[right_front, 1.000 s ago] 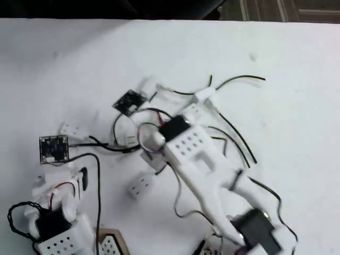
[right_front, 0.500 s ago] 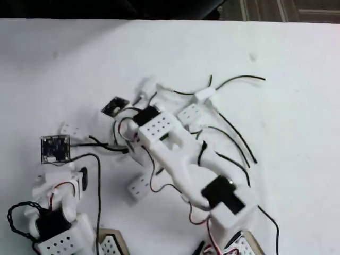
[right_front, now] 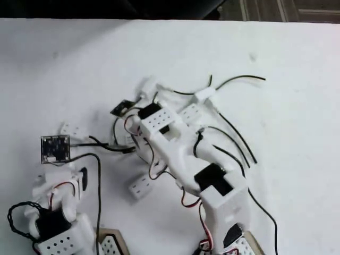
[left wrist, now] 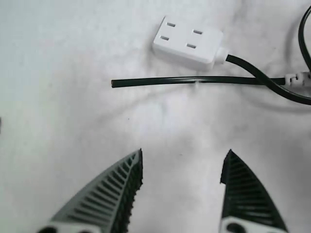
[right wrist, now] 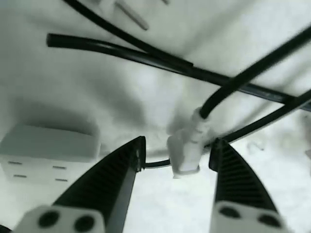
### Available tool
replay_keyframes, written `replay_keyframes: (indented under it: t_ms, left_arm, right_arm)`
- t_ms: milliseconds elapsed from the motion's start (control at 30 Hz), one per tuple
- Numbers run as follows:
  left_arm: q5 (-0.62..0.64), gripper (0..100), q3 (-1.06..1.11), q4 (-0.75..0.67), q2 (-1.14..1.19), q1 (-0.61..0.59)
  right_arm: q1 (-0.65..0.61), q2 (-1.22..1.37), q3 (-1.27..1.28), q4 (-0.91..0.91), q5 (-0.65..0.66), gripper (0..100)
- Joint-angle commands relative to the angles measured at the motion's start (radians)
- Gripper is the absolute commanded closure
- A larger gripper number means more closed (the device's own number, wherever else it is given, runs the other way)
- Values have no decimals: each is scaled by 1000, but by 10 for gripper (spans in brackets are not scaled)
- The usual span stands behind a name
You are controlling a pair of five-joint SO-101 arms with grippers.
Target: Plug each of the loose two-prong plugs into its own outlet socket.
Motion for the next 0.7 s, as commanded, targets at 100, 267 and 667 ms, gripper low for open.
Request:
replay_keyframes:
  t_ms: [100,267,667]
  left_arm:
    - [-11,736,-2,-9,1,-5]
    - [-11,736,-2,-9,1,-5]
    - [-2,736,-28,-25,1,-2]
  right_arm:
    - [4,-2,-40,-56,8,941]
    - [-1,-36,-60,-50,3,981]
    - [-61,-369,-172,185,-130,981]
